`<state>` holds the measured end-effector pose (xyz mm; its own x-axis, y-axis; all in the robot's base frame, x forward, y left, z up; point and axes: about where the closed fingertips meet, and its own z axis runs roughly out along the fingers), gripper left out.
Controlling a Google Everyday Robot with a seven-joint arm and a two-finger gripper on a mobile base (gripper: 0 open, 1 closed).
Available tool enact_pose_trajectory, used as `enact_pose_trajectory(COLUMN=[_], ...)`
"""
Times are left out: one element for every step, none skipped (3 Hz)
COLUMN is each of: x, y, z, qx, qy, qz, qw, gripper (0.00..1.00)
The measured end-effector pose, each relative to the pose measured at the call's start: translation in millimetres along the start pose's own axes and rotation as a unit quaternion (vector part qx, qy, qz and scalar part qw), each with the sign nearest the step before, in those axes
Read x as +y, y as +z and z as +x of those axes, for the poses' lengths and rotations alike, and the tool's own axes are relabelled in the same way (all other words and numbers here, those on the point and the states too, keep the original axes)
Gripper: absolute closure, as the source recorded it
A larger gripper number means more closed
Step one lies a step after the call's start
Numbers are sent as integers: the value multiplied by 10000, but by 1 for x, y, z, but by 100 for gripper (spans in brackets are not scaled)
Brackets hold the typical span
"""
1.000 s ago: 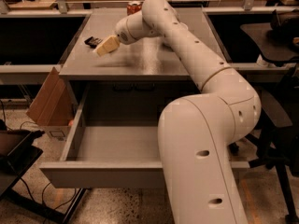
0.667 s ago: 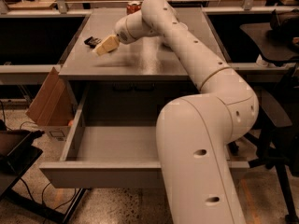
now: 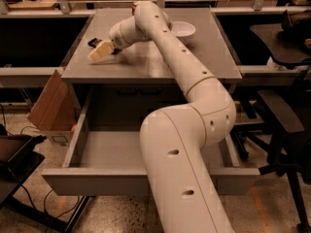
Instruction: Place rxbar chocolate into top drawer
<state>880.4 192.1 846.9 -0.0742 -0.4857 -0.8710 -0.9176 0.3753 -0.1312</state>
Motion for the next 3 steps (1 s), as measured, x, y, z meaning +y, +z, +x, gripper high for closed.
enact_pose_trajectory(x=[-8,-21,-21], y=[11,13,13], z=[5,16,16], qx=[29,99,99], qy=[149,515,515], qz=[112,316,316], qw=[9998,9981,9981], gripper=[0,0,0])
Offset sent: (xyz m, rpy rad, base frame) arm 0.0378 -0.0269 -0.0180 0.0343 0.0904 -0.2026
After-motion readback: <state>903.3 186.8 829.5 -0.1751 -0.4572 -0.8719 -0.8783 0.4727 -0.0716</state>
